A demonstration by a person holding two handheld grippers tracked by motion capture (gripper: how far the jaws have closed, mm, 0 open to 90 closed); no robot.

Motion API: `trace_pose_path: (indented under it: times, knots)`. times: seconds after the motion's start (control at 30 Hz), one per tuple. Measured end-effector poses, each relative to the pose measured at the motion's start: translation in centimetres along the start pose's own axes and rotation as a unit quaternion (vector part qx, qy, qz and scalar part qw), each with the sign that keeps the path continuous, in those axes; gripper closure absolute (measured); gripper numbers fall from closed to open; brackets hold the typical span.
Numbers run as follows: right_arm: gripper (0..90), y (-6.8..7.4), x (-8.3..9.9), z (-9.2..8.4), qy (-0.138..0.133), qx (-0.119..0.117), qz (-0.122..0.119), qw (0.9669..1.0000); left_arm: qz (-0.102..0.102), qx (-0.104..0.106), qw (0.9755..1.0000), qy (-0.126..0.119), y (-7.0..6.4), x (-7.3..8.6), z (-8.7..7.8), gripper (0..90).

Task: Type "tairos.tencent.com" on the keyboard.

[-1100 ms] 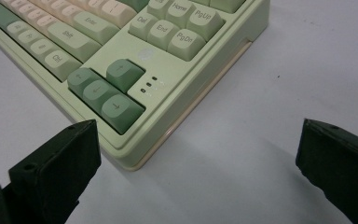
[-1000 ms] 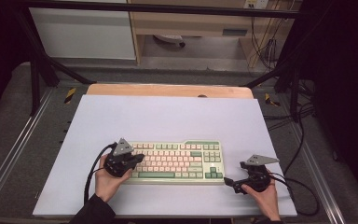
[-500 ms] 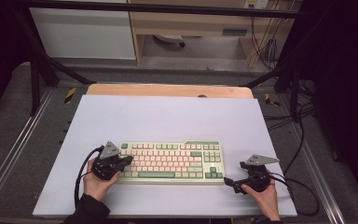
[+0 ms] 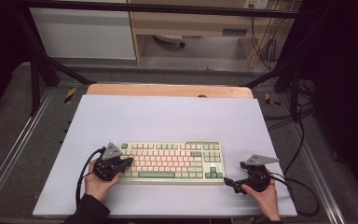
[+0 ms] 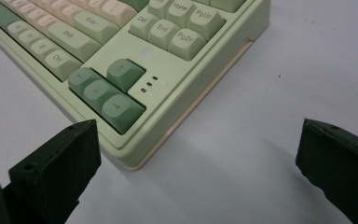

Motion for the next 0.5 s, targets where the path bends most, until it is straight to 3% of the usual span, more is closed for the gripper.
trace_pose_path:
  times: [0.5]
  knots:
    - [3.3,0.04,-0.23,-0.25,-0.007,-0.003,0.002,1.0,-0.002,0.003,0.9999,-0.009,-0.01,0.01,-0.52,90.0]
Point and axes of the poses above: each handheld gripper's, and its own axes: z roughly forward along the jaws, x roughly out of its underside, y roughly to its left, the point moved 7 cm from there along z, roughly forward along the jaws, and after that the axes turned 14 degrees about -z, right-handed, at the moved point
